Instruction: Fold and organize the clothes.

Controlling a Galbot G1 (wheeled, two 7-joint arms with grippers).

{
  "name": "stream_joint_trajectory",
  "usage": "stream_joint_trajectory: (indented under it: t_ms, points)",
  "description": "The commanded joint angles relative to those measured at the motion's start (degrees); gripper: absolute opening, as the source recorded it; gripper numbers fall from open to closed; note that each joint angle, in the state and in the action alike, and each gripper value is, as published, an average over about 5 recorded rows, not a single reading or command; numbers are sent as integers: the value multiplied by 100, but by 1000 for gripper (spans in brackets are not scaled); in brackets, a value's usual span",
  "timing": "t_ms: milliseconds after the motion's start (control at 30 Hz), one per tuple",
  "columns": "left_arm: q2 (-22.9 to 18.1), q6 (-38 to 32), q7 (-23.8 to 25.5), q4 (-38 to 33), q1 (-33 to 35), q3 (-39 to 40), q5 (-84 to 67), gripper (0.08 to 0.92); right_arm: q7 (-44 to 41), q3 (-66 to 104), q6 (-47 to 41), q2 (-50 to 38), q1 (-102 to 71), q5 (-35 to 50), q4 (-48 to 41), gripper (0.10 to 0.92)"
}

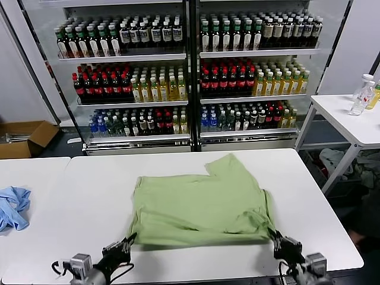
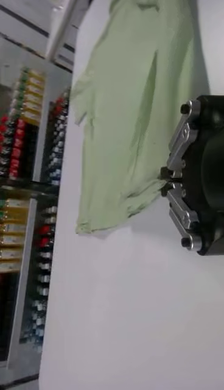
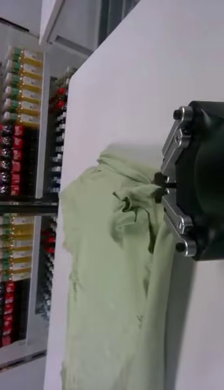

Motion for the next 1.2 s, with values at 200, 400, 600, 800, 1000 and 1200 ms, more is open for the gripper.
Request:
stream_joint_trajectory:
  t_ms: [200,400,600,800,1000,1200]
  points:
    - [-240,-49,-216,-1055,1381,-118,1582,111,144,219,305,233,-863,-849,882,277]
    - [-299,-615,-671,-1331,939,-357,924,265,264,325,388,0,-10,-425,1104,450]
    - [-308,-791,-825,-489,-442,-236,244,438,509,-348,-43,-268,1976,315,158,624]
    - [-321,-627,-769,1095,-2011,196,111,611,738,-1665,-587,-223,4151,891,-1382,785]
    - [-154,-482,-858,2234,-3249,744,95,776,815,-2360,-874,-29,5618,1278,-2704,822]
    - [-46,-355,-1043,3306,-4119,1249,33,821,819,-2919,-1020,226,6526,1620,-3992,823]
